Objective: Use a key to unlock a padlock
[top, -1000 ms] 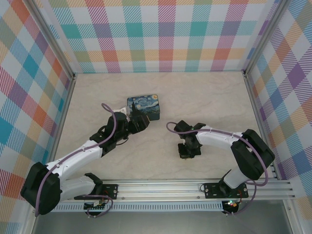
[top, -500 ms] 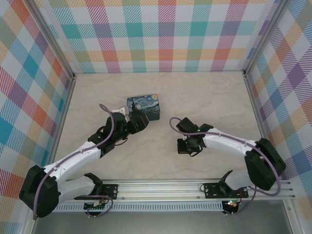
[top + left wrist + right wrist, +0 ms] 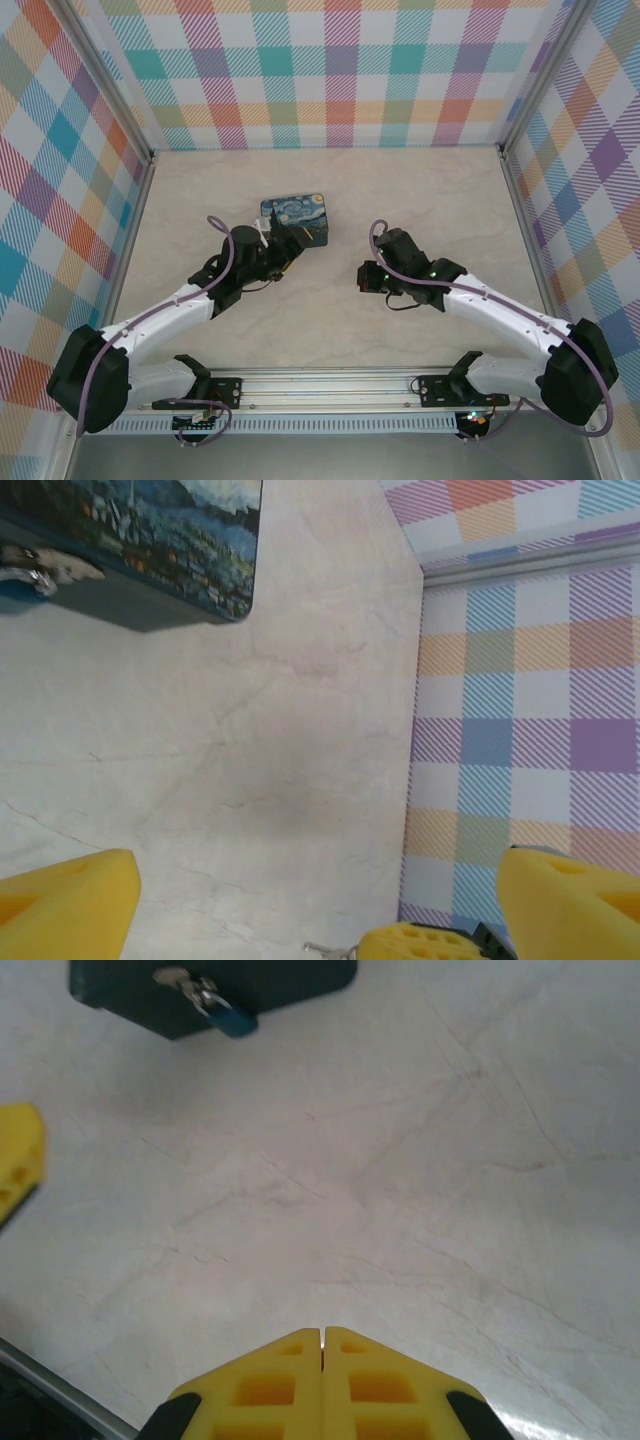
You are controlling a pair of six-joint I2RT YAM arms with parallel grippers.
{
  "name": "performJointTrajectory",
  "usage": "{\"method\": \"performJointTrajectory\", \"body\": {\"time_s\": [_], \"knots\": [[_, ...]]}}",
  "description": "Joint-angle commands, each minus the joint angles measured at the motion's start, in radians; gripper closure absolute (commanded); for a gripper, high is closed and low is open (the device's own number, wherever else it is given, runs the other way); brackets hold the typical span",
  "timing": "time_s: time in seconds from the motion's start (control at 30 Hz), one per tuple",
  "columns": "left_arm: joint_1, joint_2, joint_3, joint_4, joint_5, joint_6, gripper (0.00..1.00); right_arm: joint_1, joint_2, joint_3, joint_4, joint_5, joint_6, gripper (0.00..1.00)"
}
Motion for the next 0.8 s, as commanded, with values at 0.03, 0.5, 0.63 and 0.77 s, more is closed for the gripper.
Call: {"method": "performJointTrajectory", "body": {"time_s": [0.03, 0.5, 0.63, 0.77], "knots": [[-0.018, 0.035, 0.006, 0.161, 0.046, -0.322, 0.13, 0.008, -0.015, 0.042, 0.166, 0.025, -0.031, 1.0], [-0.073, 0.061, -0.064, 0.318, -0.032, -0.8, 0.23, 0.008, 0.117, 0.119, 0.428, -0.018, -0.052, 1.0], [-0.089, 0.061, -0.07, 0.332, -0.053, -0.838, 0.26, 0.016, 0.17, 0.149, 0.471, -0.052, -0.046, 1.0], [-0.095, 0.075, -0.07, 0.356, -0.055, -0.854, 0.29, 0.031, 0.214, 0.175, 0.49, -0.079, -0.038, 1.0]]}}
